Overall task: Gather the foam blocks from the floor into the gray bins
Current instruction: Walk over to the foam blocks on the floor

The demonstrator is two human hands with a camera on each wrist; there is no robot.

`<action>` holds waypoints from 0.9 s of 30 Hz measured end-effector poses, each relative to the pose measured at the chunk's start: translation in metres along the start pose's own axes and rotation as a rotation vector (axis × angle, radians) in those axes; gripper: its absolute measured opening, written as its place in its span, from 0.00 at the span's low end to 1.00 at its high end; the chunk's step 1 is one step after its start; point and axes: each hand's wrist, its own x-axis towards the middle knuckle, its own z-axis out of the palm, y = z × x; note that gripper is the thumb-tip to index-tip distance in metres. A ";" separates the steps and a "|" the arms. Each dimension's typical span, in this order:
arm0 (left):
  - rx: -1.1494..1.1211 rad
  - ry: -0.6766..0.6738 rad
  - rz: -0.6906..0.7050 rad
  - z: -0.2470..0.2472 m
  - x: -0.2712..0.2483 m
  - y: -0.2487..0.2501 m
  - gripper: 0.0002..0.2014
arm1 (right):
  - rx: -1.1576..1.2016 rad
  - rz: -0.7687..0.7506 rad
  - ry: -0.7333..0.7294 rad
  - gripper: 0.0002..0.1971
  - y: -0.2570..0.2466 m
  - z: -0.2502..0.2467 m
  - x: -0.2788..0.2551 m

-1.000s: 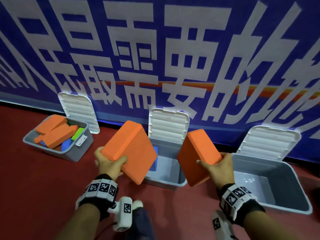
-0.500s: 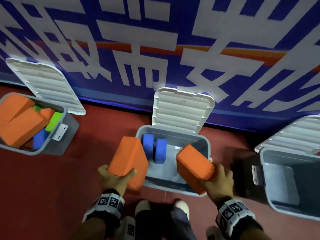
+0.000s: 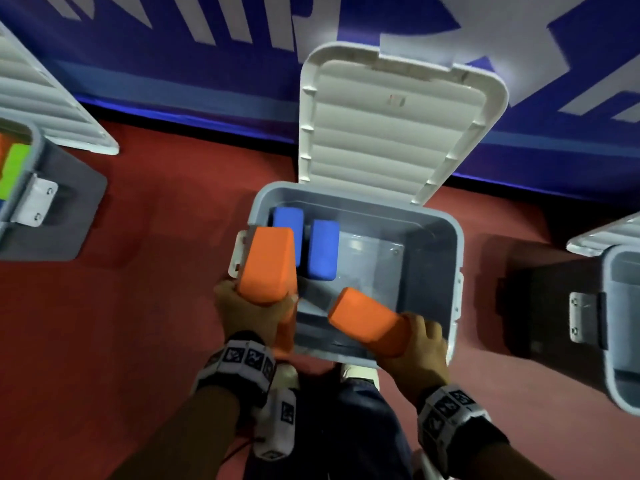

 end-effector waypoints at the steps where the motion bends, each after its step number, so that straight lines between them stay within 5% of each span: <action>1: 0.013 -0.005 0.001 0.005 0.007 0.002 0.30 | -0.010 -0.016 -0.010 0.39 -0.001 0.006 0.006; 10: 0.084 0.007 0.085 0.022 0.037 0.003 0.40 | 0.041 -0.024 -0.054 0.39 -0.013 0.033 0.035; 17: 0.097 -0.078 0.016 0.026 0.033 -0.041 0.47 | 0.178 -0.003 -0.080 0.40 -0.032 0.073 0.052; 27: 0.268 -0.236 0.157 0.012 0.037 -0.053 0.40 | 0.253 0.110 0.036 0.39 -0.012 0.091 0.038</action>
